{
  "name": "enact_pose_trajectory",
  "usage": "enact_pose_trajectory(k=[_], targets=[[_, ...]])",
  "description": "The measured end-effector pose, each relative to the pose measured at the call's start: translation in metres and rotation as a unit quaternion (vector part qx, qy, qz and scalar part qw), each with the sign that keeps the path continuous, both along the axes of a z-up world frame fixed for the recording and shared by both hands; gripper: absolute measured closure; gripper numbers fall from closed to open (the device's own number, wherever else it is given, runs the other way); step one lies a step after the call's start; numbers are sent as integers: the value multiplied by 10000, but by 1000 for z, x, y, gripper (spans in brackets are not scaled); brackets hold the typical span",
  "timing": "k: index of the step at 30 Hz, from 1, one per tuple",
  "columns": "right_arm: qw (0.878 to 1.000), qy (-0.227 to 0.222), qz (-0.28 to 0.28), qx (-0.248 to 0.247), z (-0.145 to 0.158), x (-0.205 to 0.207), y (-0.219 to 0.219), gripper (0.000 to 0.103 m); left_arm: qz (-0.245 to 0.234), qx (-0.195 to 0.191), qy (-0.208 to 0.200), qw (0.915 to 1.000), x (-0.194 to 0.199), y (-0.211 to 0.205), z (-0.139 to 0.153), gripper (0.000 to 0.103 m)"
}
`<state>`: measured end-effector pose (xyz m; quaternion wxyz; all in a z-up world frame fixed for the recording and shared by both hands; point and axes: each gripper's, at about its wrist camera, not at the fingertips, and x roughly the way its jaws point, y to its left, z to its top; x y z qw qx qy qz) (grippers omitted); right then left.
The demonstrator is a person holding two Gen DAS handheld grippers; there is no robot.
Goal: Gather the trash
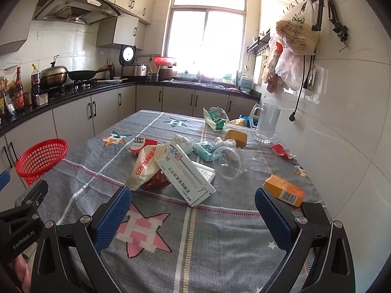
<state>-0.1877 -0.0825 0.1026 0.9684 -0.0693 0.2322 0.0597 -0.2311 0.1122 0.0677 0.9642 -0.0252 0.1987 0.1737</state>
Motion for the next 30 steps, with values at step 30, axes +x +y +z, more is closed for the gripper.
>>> enact_pose_trajectory(k=[30], targets=[[9970,514,554,140,-9,33,-11,25,-758,-2,415,9963,36,-19,-1,0]])
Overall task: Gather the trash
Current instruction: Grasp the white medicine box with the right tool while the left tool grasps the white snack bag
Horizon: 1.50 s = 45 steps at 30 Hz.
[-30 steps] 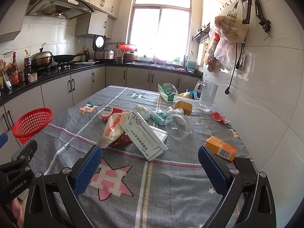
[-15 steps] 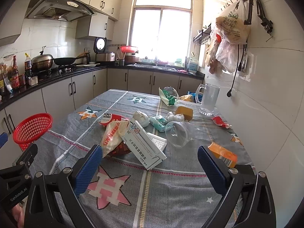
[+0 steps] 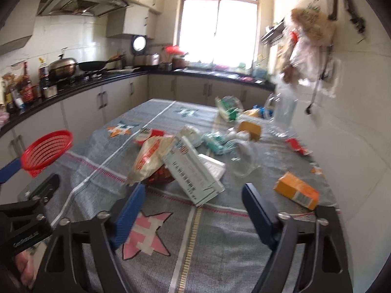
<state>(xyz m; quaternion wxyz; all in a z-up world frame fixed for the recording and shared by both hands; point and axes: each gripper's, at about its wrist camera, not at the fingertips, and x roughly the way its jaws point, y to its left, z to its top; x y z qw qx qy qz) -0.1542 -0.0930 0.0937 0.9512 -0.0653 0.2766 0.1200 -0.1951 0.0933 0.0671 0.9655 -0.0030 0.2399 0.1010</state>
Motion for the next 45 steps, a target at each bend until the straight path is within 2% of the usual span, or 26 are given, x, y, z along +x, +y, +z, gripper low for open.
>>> enact_pose_trajectory(k=[1,4,6,10,12,15,17,18,20,21,24,27,29,30,34,36,39,43,45], targets=[[9997,152,167,115,-1,5,-5,33,-85,-8,70,9999,3,-1,-1,0],[9954,665,473,494,-4,24,-24,43,-388,-99,276,9988,14,-4,-1,0],[9904,975,637,750,-9,36,-38,49,-596,-234,423,9971,21,-4,-2,10],[9786,1483,868,1130,-17,62,-54,52,-1042,-452,835,9900,39,-8,-3,27],[9765,1546,997,1121,-19,74,-53,56,-1222,-625,1038,9851,48,-9,-4,37],[9742,1695,1116,992,-24,93,-45,57,-1578,-934,1310,9743,59,-11,-5,37],[9766,1648,1150,769,-27,104,-35,54,-1636,-1055,1404,9708,66,-12,-4,37],[9783,1650,1114,579,-29,108,-28,48,-1674,-1091,1452,9690,69,-13,-4,36],[9786,1647,1175,373,-34,114,-17,47,-1706,-1155,1567,9659,78,-14,-4,32],[9800,1588,1185,168,-37,115,-7,45,-1658,-1190,1604,9657,81,-13,-4,29],[9834,1324,1137,-494,-45,116,12,38,-1571,-1330,1720,9634,95,-10,-5,28],[9803,1064,1155,-1196,-55,113,30,34,-1506,-1439,1792,9615,105,-7,-6,28],[9771,870,1171,-1546,-61,110,36,34,-1510,-1480,1816,9604,110,-6,-6,28],[9781,753,1083,-1610,-62,109,35,40,-1501,-1476,1819,9605,112,-7,-5,27],[9860,884,916,-1074,-59,118,11,42,-1601,-1454,1838,9589,119,-17,0,19],[9893,967,863,-673,-54,120,-7,42,-1616,-1294,1807,9615,124,-24,2,13],[9896,1100,920,62,-47,119,-30,41,-1589,-1152,1838,9632,139,-37,2,12],[9868,1154,919,675,-49,120,-49,41,-1393,-1171,1997,9628,164,-47,-5,12],[9831,1220,982,953,-51,123,-56,41,-1364,-1262,2090,9601,171,-50,-10,12]])
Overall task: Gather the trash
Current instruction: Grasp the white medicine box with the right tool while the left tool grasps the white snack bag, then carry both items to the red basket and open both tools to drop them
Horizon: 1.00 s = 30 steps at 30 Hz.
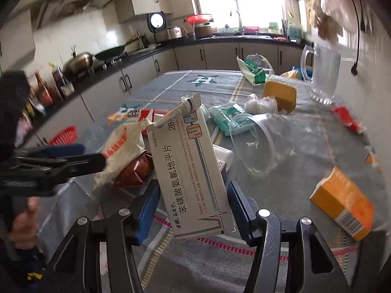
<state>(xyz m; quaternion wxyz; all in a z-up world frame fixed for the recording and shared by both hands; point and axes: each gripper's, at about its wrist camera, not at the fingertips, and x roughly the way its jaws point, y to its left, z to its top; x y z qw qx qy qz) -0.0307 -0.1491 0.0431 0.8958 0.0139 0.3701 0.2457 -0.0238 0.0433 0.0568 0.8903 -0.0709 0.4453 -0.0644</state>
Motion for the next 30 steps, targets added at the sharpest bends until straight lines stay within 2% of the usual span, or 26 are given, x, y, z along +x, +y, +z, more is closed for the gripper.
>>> enact_pose_trajectory(k=[2,4,6,7,8,10,11,15,20,25,30], targets=[[9998,44,31,168,-1,2,-5,41,-28,-132,129,9998,6,-2,-5,12],[9997,48,42,256,0,5,-8,41,48,-100,129,9999,9,-2,-7,19],[9991,127,101,380,-4,7,-10,41,76,-183,224,9996,14,-1,-12,42],[9989,177,126,412,-6,7,-11,41,87,-315,309,9990,16,1,-16,47],[9987,222,163,430,-7,8,-11,41,61,-424,349,9985,18,2,-19,58],[9982,309,227,459,-11,10,-11,41,72,-582,253,9980,18,3,-23,60],[9981,334,234,467,-12,10,-11,41,98,-592,188,9980,18,4,-24,65],[9979,327,314,458,-13,9,-8,41,167,-676,54,9976,15,6,-24,68],[9991,-61,82,403,-5,0,-14,41,94,-722,-36,9973,1,9,-14,69],[9988,-66,-188,458,5,-13,-18,41,65,-703,-359,9969,-35,23,7,69],[9979,33,-77,640,25,-39,12,41,208,-712,-713,9947,-75,59,22,69]])
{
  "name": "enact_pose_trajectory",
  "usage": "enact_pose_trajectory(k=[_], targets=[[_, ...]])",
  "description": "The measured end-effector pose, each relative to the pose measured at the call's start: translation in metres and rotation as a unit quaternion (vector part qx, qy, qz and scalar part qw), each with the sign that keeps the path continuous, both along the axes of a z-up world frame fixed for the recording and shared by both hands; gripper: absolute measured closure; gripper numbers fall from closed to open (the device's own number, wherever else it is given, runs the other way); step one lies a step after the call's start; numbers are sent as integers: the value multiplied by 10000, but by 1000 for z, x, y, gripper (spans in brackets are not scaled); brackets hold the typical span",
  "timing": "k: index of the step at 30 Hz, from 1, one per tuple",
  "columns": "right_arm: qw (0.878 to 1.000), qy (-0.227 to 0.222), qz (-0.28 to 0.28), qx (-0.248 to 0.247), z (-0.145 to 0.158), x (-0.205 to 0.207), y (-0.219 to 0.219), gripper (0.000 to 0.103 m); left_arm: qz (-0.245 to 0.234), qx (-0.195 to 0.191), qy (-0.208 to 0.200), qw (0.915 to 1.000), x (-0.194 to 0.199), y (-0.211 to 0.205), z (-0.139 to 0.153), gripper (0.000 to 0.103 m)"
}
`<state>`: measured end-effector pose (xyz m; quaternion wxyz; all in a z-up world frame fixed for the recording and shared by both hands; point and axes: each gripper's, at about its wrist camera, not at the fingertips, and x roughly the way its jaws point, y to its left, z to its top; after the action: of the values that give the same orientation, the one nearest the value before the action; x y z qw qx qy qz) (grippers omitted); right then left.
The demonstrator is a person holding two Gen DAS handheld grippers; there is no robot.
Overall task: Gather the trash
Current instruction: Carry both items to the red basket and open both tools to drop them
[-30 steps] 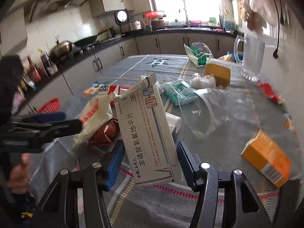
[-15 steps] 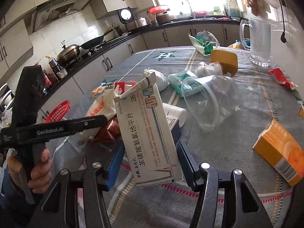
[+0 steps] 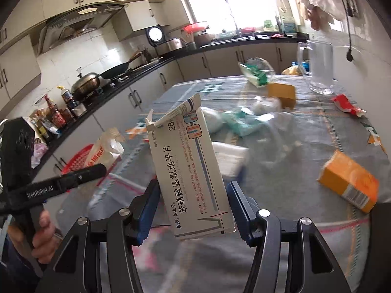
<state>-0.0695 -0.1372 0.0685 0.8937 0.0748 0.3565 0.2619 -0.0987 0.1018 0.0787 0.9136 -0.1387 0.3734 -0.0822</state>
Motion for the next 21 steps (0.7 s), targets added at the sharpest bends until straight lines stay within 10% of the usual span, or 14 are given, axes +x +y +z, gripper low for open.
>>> enact_pose_trajectory(k=[12,21], targets=[[9962,291,761,-307,31,-6,156,41,381,-416,-745,9956,-46,139,13,69],[9882,487,1383,-440,34,23,259,41,1358,-507,-573,9878,-39,252,5,69]])
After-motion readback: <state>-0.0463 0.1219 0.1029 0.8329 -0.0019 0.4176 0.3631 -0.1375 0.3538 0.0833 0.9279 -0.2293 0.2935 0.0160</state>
